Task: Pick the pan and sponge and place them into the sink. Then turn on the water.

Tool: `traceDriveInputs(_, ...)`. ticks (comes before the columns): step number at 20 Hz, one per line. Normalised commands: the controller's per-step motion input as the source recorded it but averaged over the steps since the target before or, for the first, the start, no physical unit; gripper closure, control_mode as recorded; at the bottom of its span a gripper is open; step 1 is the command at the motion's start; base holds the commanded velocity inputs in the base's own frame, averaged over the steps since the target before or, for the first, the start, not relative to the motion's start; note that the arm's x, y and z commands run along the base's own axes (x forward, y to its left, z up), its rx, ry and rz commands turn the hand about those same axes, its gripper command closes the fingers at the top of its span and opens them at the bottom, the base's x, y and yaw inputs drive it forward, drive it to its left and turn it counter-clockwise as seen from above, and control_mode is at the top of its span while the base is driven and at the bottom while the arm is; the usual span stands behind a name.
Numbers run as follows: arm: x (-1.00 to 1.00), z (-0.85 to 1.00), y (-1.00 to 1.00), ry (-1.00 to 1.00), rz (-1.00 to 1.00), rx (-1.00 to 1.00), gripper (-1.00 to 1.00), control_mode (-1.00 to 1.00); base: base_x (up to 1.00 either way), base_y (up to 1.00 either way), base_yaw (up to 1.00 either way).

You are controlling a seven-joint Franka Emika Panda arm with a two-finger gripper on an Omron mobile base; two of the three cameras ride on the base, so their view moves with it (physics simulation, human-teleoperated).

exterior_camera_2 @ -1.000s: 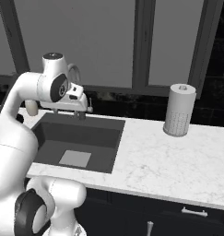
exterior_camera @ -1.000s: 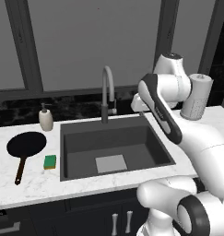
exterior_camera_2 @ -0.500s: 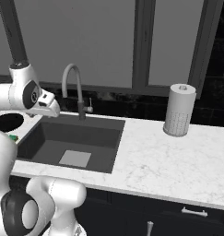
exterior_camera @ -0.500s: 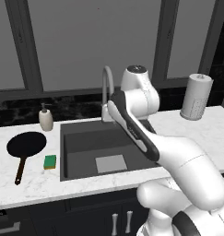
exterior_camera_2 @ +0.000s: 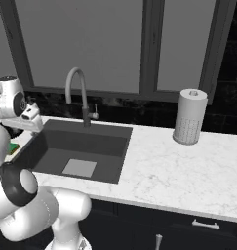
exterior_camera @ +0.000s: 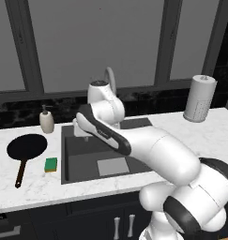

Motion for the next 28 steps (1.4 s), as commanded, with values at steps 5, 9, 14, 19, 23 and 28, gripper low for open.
traceDriveInputs(5, 0.32, -0.41, 1.0, 0.23, -0.05, -0.01, -1.0, -1.0, 0.0, 0.0, 0.0)
traceDriveInputs(9, 0.32, -0.38, 1.0, 0.19, -0.04, -0.02, -1.0, -1.0, 0.0, 0.0, 0.0)
traceDriveInputs(14, 0.25, -0.33, 1.0, 0.08, -0.08, -0.03, -1.0, -1.0, 0.0, 0.0, 0.0)
traceDriveInputs(19, 0.1, -0.08, 0.97, 0.01, -0.08, -0.03, -1.0, -1.0, 0.0, 0.0, 0.0)
traceDriveInputs(23, 0.09, 0.0, 0.86, -0.01, -0.1, -0.07, -1.0, -1.0, 0.0, 0.0, 0.0)
traceDriveInputs(28, 0.19, 0.0, 0.72, -0.01, -0.12, -0.11, -1.0, -1.0, 0.0, 0.0, 0.0)
